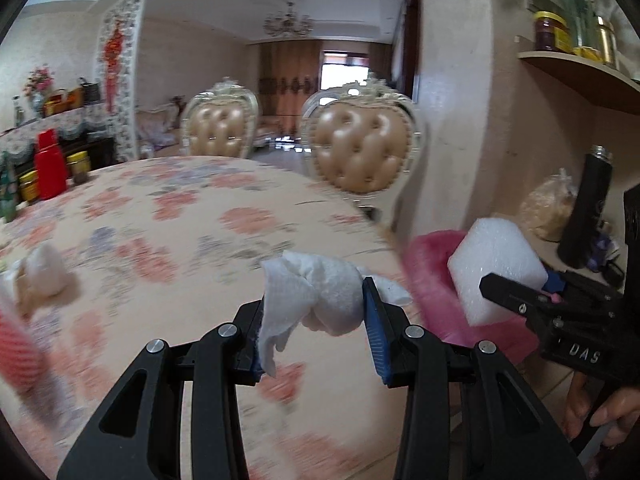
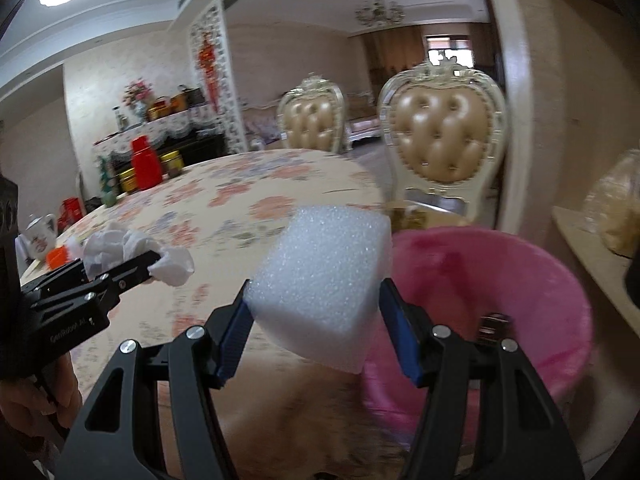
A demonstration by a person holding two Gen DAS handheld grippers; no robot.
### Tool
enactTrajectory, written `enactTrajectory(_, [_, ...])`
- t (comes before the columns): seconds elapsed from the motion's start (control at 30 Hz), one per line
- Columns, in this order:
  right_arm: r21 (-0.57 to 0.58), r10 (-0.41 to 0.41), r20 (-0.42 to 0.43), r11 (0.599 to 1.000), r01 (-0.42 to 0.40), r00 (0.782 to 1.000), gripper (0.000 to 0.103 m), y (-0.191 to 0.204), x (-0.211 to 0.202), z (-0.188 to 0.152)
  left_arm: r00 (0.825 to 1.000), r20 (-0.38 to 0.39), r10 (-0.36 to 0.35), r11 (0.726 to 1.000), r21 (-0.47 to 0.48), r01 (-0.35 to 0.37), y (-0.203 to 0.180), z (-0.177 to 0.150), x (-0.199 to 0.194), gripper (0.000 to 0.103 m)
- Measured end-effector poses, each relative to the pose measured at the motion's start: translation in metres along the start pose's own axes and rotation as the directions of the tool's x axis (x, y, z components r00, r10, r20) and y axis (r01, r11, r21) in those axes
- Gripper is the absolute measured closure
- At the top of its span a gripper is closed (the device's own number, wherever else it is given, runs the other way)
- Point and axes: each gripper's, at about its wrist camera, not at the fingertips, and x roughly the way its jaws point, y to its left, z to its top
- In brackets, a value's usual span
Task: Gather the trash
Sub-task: 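Carry both items to the pink bin and open both tools to drop them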
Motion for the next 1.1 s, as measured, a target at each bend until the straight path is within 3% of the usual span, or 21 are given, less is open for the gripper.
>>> enactTrajectory(0.33, [0.052, -0.119, 0.001, 0.992, 0.119, 0.993, 0.042, -0.077, -0.005, 0.002, 0.983, -0.004, -0.184, 0.980, 0.076, 0.184, -0.072, 0.027, 0.060, 0.065])
enactTrajectory(0.63, [0.101, -0.151, -0.027, 0.983, 0.153, 0.988, 0.039, -0.120, -0.002, -0.003, 0.959, -0.051, -0.280, 0.952, 0.110, 0.284, -0.124, 0.039, 0.109, 0.064])
enactTrajectory(0.67, [0.110, -0.149, -0.027, 0.982, 0.151, 0.989, 0.034, -0.124, -0.002, -0.003, 0.957, -0.058, -0.286, 0.950, 0.113, 0.291, -0.128, 0.040, 0.113, 0.063])
enactTrajectory(0.73, [0.131, -0.151, -0.015, 0.980, 0.152, 0.988, 0.025, -0.127, -0.006, -0.004, 0.958, -0.068, -0.278, 0.952, 0.115, 0.284, -0.132, 0.039, 0.120, 0.054])
enactTrajectory(0.8, [0.151, -0.146, 0.000, 0.978, 0.144, 0.989, 0.025, -0.134, -0.012, -0.005, 0.958, -0.066, -0.280, 0.953, 0.103, 0.285, -0.131, 0.038, 0.122, 0.021])
enactTrajectory(1.1, [0.158, -0.145, 0.030, 0.978, 0.139, 0.989, 0.025, -0.121, -0.027, -0.003, 0.984, -0.016, -0.177, 0.983, 0.054, 0.178, -0.090, 0.031, 0.089, 0.011])
